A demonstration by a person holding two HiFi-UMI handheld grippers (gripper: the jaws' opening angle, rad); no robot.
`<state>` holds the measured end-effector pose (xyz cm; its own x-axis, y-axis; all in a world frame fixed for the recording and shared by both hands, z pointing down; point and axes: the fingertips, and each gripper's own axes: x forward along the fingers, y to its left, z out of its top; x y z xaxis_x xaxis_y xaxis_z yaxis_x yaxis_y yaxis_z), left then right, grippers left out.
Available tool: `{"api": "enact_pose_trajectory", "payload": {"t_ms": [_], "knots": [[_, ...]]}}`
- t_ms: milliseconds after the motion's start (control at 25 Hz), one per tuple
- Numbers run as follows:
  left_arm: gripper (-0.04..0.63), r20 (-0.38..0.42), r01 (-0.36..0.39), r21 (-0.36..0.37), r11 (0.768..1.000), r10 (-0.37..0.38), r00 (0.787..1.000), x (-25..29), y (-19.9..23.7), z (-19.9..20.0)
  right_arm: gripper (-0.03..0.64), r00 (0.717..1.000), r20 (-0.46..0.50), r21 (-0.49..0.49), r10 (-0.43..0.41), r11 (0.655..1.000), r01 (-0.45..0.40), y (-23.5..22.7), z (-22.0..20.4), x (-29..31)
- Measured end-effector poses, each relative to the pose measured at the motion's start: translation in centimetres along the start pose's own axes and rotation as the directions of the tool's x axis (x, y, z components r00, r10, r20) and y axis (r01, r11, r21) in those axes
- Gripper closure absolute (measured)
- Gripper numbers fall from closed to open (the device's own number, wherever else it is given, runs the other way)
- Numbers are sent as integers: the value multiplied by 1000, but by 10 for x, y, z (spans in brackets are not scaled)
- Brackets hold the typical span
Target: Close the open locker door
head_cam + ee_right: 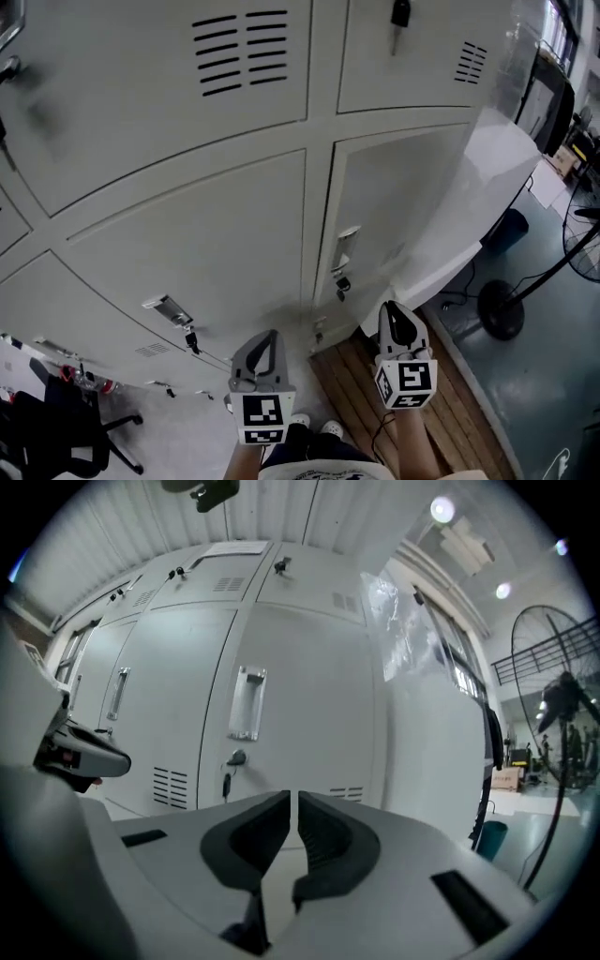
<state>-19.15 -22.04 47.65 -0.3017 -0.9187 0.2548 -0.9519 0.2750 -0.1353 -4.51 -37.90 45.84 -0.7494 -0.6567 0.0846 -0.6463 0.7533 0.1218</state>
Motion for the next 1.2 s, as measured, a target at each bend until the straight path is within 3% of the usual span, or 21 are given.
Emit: {"api": "enact_pose_trajectory", "payload": {"t_ms": [240, 560, 880, 1200], "knots": [[592, 106, 9, 10, 1000, -10, 994, 3, -5, 53, 577, 990, 111, -24, -87, 996, 91, -30, 62, -31], [592, 201, -10, -1, 1000, 10, 979, -5, -6, 111, 595, 974, 189, -12, -126, 991, 130, -39, 116, -59], [592, 237, -7, -14, 1000, 10, 972, -11, -9, 131, 598, 982, 140, 66, -131, 990, 122, -41, 114, -63], [592, 262, -7, 1, 1000, 6, 965, -15, -8, 140, 598, 983, 129, 41, -128, 991, 123, -35, 114, -61]]}}
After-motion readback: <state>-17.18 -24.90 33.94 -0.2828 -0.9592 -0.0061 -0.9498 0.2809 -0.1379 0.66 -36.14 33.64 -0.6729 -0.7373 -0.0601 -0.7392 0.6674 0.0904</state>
